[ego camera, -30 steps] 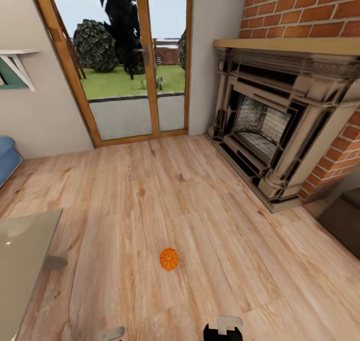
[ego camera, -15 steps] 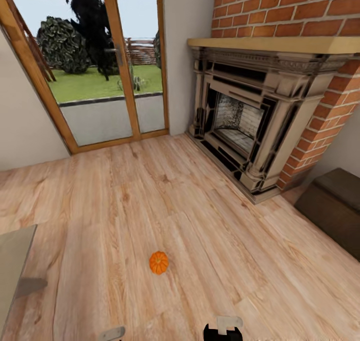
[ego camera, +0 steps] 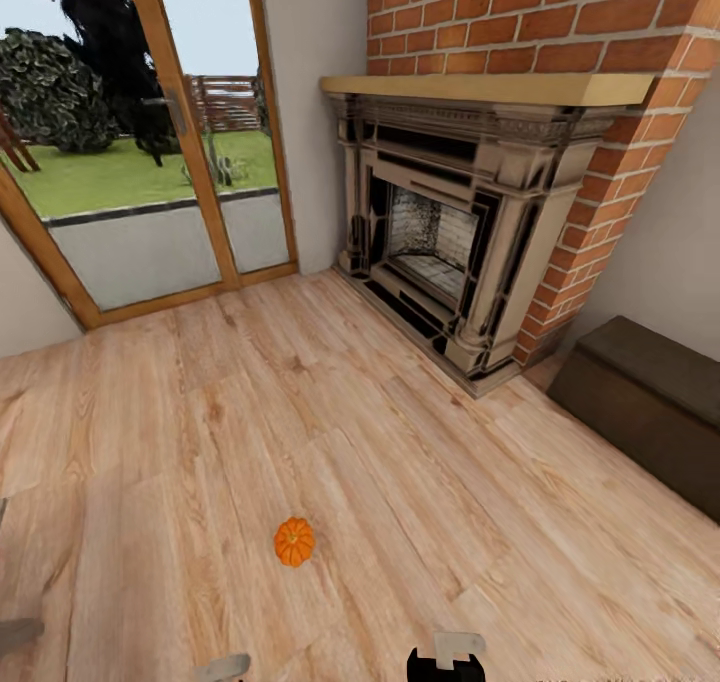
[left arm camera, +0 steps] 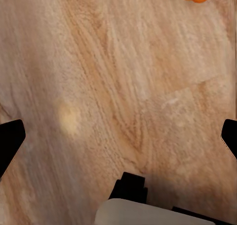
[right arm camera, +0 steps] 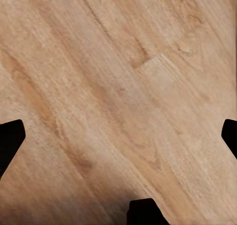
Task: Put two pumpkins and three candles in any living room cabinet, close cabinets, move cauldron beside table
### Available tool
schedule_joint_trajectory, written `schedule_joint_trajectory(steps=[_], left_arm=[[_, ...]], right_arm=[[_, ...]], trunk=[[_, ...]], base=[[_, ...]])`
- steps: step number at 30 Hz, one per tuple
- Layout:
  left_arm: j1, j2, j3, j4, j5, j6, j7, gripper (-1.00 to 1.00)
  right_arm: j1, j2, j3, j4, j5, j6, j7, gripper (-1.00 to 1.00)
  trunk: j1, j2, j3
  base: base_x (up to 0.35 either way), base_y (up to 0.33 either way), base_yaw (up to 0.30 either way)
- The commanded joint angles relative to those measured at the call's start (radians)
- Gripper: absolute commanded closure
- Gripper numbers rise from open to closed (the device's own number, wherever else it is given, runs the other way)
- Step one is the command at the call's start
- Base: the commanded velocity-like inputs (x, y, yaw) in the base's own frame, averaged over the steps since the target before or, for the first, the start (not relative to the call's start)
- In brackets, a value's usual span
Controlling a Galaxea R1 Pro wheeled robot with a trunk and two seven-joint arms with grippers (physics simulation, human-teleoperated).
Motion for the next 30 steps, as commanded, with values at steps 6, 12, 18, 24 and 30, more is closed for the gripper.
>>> schedule_joint_trajectory(steps=[6, 12, 18, 24, 30], left_arm=[[0.0, 0.0, -0.008, 0.0, 0.009, -0.003, 0.004, -1.0], [0.0, 0.0, -0.009, -0.001, 0.009, -0.003, 0.004, -1.0], [0.0, 0.0, -0.009, 0.0, 0.009, -0.003, 0.004, -1.0], [0.0, 0.0, -0.008, 0.0, 0.009, -0.003, 0.004, -1.0], [0.0, 0.001, -0.008, 0.0, 0.009, -0.003, 0.004, -1.0]], right_arm=[[-0.001, 0.0, 0.008, 0.001, -0.011, -0.006, -0.003, -1.0], [-0.001, 0.0, 0.009, 0.001, -0.011, -0.006, -0.003, -1.0], [-0.001, 0.0, 0.009, 0.001, -0.011, -0.006, -0.003, -1.0], [-0.001, 0.0, 0.008, 0.001, -0.012, -0.006, -0.003, -1.0], [-0.001, 0.0, 0.007, 0.001, -0.012, -0.006, -0.003, -1.0]], trunk=[[0.0, 0.0, -0.001], [0.0, 0.0, -0.001], [0.0, 0.0, -0.001], [0.0, 0.0, -0.001], [0.0, 0.0, -0.001]], base=[[0.132, 0.064, -0.275], [0.171, 0.12, -0.275], [0.019, 0.009, -0.276], [0.001, 0.0, -0.276], [0.0, 0.0, -0.276]])
